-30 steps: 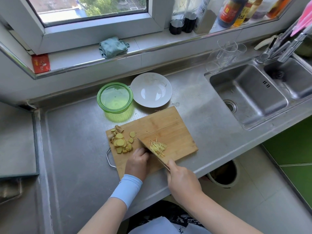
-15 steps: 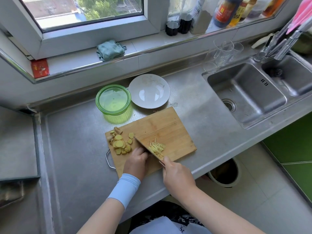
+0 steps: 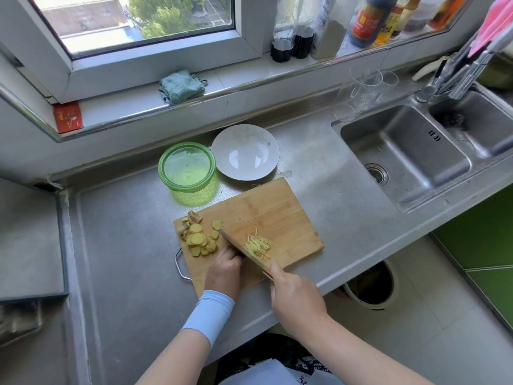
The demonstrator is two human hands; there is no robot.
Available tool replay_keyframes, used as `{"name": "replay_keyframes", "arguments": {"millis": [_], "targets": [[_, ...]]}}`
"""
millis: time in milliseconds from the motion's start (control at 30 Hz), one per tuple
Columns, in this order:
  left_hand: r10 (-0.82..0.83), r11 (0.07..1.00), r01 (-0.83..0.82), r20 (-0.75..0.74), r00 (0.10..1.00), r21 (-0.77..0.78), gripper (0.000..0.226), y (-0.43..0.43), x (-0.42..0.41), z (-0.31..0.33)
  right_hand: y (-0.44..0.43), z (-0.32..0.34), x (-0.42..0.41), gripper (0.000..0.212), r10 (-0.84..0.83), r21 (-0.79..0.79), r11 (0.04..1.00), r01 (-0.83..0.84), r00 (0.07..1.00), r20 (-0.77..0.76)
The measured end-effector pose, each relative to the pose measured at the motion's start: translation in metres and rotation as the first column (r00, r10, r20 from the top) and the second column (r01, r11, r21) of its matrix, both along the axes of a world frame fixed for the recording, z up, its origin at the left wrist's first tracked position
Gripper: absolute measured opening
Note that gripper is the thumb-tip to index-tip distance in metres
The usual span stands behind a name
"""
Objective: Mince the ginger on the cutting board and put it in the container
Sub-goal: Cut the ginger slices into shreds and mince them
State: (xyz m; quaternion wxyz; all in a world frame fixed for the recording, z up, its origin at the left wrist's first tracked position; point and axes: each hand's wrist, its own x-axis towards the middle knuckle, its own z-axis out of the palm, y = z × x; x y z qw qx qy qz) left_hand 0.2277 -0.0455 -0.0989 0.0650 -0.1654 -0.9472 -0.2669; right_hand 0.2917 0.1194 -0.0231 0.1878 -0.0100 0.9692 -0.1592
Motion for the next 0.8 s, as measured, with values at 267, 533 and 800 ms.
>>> {"name": "replay_keyframes", "arguments": {"millis": [267, 533, 800], "targets": [[-0.024, 1.000, 0.024, 0.034, 0.999, 0.005, 0.022, -0.002, -0.002, -0.005, -0.003, 0.001, -0.003, 0.028, -0.015, 0.040, 0.999, 0.013, 0.998, 0.054], [-0.022, 0.999, 0.021, 0.026, 0.999, 0.032, 0.022, -0.002, -0.002, -0.003, 0.001, 0.006, 0.007, 0.029, -0.021, 0.048, 0.999, 0.018, 0.998, 0.066], [-0.013, 0.999, 0.013, 0.000, 1.000, 0.048, 0.024, -0.001, -0.001, -0.003, -0.010, 0.002, -0.011, 0.027, -0.022, 0.048, 0.999, 0.018, 0.997, 0.077]]}}
